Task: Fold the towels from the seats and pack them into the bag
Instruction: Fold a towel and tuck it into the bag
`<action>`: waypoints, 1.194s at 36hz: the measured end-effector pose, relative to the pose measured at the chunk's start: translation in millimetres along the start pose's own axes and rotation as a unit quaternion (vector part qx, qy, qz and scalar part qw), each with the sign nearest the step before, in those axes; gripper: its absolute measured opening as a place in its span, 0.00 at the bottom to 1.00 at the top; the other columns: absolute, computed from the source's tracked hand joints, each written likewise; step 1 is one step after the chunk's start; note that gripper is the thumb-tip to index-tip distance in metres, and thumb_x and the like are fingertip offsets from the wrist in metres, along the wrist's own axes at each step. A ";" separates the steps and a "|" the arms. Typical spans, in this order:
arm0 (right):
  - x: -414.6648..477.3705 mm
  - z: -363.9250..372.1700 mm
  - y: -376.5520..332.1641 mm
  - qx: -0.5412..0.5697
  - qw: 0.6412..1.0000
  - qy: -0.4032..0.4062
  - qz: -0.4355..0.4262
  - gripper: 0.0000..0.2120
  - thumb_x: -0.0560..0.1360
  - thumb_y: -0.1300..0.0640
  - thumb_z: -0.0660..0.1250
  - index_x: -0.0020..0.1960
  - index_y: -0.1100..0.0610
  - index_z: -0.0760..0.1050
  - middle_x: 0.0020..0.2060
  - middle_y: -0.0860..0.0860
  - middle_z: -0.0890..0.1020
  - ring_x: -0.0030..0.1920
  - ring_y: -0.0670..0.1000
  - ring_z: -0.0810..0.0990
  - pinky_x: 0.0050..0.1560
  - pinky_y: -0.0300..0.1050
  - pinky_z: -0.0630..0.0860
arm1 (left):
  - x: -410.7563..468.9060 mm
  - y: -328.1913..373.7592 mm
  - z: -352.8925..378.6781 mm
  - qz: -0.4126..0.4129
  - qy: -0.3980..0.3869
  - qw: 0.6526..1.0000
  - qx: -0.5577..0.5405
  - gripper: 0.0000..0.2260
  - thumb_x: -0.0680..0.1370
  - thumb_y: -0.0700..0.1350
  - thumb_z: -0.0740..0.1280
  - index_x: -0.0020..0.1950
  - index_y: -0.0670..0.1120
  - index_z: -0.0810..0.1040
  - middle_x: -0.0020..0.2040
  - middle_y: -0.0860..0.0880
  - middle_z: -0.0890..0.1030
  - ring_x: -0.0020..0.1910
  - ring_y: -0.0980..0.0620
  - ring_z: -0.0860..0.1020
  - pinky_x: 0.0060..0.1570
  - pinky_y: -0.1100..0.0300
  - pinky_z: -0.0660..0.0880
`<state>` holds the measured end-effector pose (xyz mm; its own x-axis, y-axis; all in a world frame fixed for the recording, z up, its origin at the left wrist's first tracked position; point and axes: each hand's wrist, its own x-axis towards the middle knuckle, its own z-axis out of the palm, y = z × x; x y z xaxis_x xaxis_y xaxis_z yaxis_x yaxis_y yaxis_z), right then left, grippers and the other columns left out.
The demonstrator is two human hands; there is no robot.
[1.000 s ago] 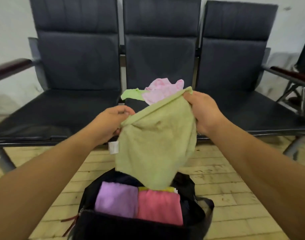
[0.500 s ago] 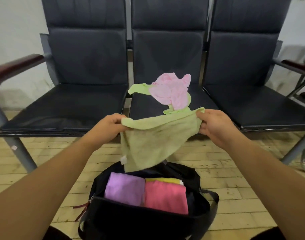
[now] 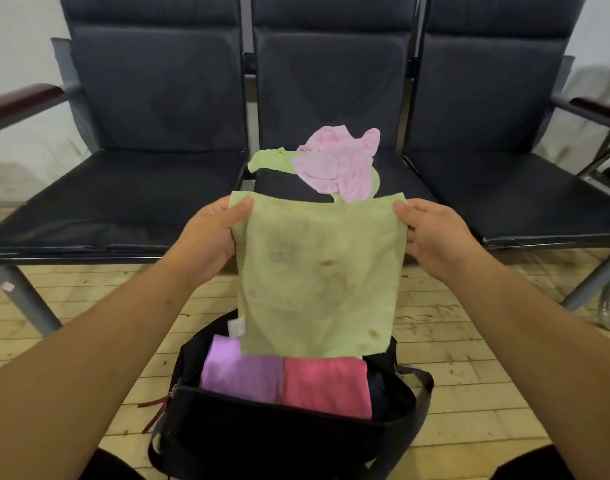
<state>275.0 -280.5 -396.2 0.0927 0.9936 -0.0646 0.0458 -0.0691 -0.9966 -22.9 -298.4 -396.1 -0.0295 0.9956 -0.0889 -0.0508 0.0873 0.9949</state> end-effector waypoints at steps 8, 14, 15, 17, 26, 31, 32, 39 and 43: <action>-2.0 -3.9 -1.2 0.021 1.000 0.016 -0.001 0.08 0.81 0.57 0.67 0.54 0.60 0.82 0.48 0.55 0.87 0.51 0.55 0.86 0.48 0.48 0.81 | 1.8 -1.1 7.8 0.028 0.071 0.994 0.082 0.13 0.82 0.54 0.61 0.48 0.53 0.84 0.47 0.52 0.86 0.54 0.47 0.82 0.59 0.47 0.78; -4.6 0.5 -5.2 0.023 0.999 0.045 -0.012 0.08 0.81 0.57 0.67 0.54 0.60 0.82 0.50 0.55 0.87 0.53 0.54 0.86 0.58 0.54 0.82 | -1.2 1.7 10.5 0.067 0.092 0.987 0.112 0.12 0.84 0.47 0.60 0.52 0.50 0.84 0.51 0.47 0.85 0.55 0.45 0.82 0.59 0.43 0.78; -4.9 2.0 -5.2 0.022 0.998 0.048 -0.015 0.08 0.81 0.57 0.67 0.54 0.59 0.82 0.50 0.55 0.87 0.53 0.54 0.86 0.58 0.54 0.81 | -0.7 0.7 10.6 0.067 0.093 0.988 0.101 0.13 0.84 0.46 0.59 0.51 0.51 0.84 0.51 0.47 0.85 0.55 0.45 0.82 0.59 0.43 0.78; -6.6 4.5 -7.0 0.027 0.999 0.033 -0.023 0.08 0.82 0.57 0.66 0.55 0.59 0.81 0.51 0.55 0.87 0.53 0.54 0.86 0.59 0.55 0.81 | -0.6 0.2 11.0 0.054 0.083 0.993 0.065 0.13 0.85 0.45 0.59 0.50 0.52 0.83 0.51 0.48 0.85 0.55 0.46 0.83 0.59 0.45 0.79; -29.9 4.0 -40.7 0.212 0.922 -0.325 0.010 0.20 0.78 0.57 0.55 0.39 0.52 0.84 0.37 0.49 0.85 0.38 0.47 0.85 0.39 0.42 0.82 | -12.8 15.9 12.1 0.031 -0.175 0.963 -0.202 0.17 0.84 0.44 0.56 0.41 0.47 0.80 0.33 0.52 0.78 0.32 0.55 0.79 0.35 0.61 0.79; -28.0 31.7 -25.8 0.196 0.931 -0.307 0.005 0.02 0.73 0.65 0.64 0.46 0.61 0.74 0.39 0.58 0.85 0.40 0.55 0.86 0.40 0.46 0.83 | -9.8 9.8 33.1 0.096 -0.191 0.969 -0.125 0.05 0.78 0.42 0.65 0.45 0.46 0.80 0.45 0.48 0.83 0.50 0.48 0.81 0.52 0.54 0.79; -25.9 38.6 -20.6 0.185 0.934 -0.304 0.000 0.03 0.73 0.65 0.67 0.46 0.61 0.74 0.42 0.59 0.85 0.43 0.56 0.86 0.43 0.47 0.83 | -9.2 7.7 37.9 0.102 -0.188 0.970 -0.117 0.04 0.78 0.42 0.67 0.45 0.47 0.82 0.48 0.48 0.83 0.51 0.49 0.80 0.54 0.54 0.78; -23.7 65.9 -14.1 0.156 0.934 -0.320 -0.044 0.13 0.63 0.59 0.76 0.45 0.60 0.78 0.43 0.56 0.84 0.45 0.53 0.84 0.50 0.44 0.81 | -9.5 7.1 47.6 0.117 -0.213 0.968 -0.069 0.07 0.73 0.43 0.70 0.47 0.51 0.86 0.54 0.49 0.84 0.53 0.51 0.81 0.53 0.59 0.78; -25.5 66.1 -14.5 0.137 0.943 -0.295 -0.069 0.08 0.68 0.59 0.74 0.43 0.59 0.76 0.46 0.61 0.82 0.46 0.56 0.82 0.51 0.49 0.79 | -7.7 6.6 40.7 0.107 -0.209 0.971 -0.050 0.09 0.72 0.43 0.68 0.49 0.50 0.86 0.57 0.48 0.84 0.55 0.50 0.81 0.56 0.57 0.78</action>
<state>206.3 -298.9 -383.5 -0.4693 0.8734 0.1302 -0.2495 0.0103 -0.9683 17.7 -304.1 -386.9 0.3568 0.9193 0.1662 -0.1844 -0.1051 0.9772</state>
